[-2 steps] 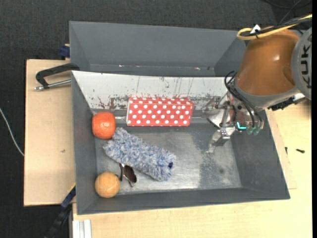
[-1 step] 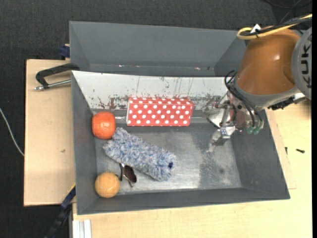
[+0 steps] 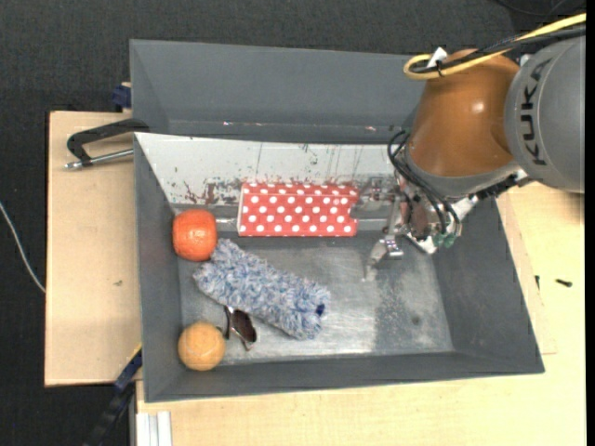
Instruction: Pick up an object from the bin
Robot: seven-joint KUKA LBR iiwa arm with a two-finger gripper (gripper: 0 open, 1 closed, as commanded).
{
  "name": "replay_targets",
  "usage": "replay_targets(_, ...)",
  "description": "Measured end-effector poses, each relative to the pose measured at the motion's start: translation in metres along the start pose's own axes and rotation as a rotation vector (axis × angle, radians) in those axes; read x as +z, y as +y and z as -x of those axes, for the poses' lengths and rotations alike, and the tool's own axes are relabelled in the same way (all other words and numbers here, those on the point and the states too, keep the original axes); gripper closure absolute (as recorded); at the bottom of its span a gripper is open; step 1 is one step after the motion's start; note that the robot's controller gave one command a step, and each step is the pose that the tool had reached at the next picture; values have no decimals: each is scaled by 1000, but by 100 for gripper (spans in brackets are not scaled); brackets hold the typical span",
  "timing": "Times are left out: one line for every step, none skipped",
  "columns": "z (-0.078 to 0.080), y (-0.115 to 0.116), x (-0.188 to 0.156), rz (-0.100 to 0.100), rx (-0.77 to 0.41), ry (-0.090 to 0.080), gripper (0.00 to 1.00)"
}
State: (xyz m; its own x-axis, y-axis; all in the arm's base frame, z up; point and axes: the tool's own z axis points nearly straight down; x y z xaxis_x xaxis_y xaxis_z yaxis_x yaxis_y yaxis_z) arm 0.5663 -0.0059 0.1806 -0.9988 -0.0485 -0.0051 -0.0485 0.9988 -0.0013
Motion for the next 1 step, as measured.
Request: replay_targets(5,37,7,3,-136,2,0)
